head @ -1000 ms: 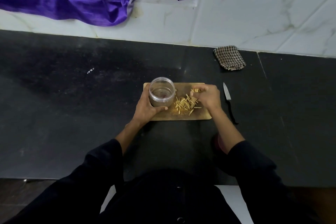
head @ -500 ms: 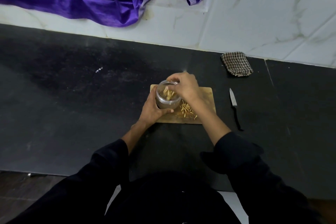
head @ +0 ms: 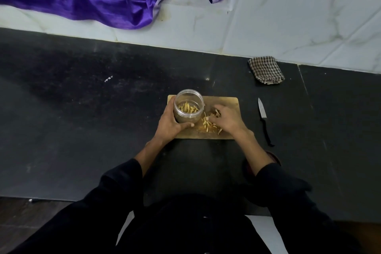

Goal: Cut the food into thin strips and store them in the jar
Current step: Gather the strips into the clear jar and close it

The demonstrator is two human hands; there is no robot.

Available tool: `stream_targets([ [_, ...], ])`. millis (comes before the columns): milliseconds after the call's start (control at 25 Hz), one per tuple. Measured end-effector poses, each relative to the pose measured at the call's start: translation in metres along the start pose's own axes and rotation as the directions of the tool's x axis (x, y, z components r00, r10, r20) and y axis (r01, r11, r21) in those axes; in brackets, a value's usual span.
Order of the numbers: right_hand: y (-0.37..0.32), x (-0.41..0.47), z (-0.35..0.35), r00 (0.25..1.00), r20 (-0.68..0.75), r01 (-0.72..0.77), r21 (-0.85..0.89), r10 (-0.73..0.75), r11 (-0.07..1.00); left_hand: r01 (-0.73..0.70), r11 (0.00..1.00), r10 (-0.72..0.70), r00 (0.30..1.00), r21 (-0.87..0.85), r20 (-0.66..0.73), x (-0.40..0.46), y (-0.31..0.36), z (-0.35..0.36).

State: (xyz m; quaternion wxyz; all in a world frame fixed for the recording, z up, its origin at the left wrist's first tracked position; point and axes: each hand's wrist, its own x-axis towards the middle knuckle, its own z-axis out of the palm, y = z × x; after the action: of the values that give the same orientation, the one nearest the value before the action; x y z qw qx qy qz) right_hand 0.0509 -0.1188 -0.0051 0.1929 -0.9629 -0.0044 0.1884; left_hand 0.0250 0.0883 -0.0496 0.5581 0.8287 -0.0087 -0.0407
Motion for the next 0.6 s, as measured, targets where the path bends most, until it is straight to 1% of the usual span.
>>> stream_targets([
  [80, -0.005, 0.001, 0.012, 0.999, -0.016, 0.027, -0.097, -0.028, 0.995, 0.002, 1.000, -0.002, 1.000, 0.008, -0.003, 0.001, -0.001, 0.000],
  [160, -0.009, 0.001, 0.022, 0.994, -0.091, 0.044, -0.154, -0.058, 0.987, 0.001, 1.000, -0.001, 1.000, 0.018, 0.000, 0.001, -0.002, 0.001],
  [280, -0.009, -0.003, 0.032, 0.973, -0.179, 0.105, -0.214, -0.144, 0.971, -0.004, 1.000, 0.004, 1.000, 0.023, 0.000, 0.000, 0.001, 0.000],
  [400, 0.000, -0.005, 0.037, 0.944, -0.229, 0.177, -0.249, -0.236, 0.952, -0.001, 1.000, 0.001, 1.000, 0.013, 0.002, -0.001, 0.001, 0.000],
  [480, 0.006, -0.003, 0.034, 0.926, -0.265, 0.218, -0.207, -0.269, 0.954, 0.000, 1.000, 0.000, 1.000, 0.011, 0.002, -0.001, 0.001, -0.001],
  [520, 0.010, -0.001, 0.032, 0.918, -0.297, 0.227, -0.145, -0.261, 0.963, 0.000, 1.000, 0.000, 1.000, 0.011, 0.003, -0.001, 0.002, -0.001],
  [560, 0.013, 0.000, 0.029, 0.914, -0.341, 0.218, -0.042, -0.219, 0.975, 0.000, 1.000, 0.000, 1.000, 0.013, 0.003, -0.002, 0.002, -0.001],
  [600, 0.015, 0.001, 0.026, 0.917, -0.378, 0.185, 0.113, -0.130, 0.976, -0.001, 1.000, 0.001, 1.000, 0.015, 0.006, -0.002, 0.002, -0.001],
])
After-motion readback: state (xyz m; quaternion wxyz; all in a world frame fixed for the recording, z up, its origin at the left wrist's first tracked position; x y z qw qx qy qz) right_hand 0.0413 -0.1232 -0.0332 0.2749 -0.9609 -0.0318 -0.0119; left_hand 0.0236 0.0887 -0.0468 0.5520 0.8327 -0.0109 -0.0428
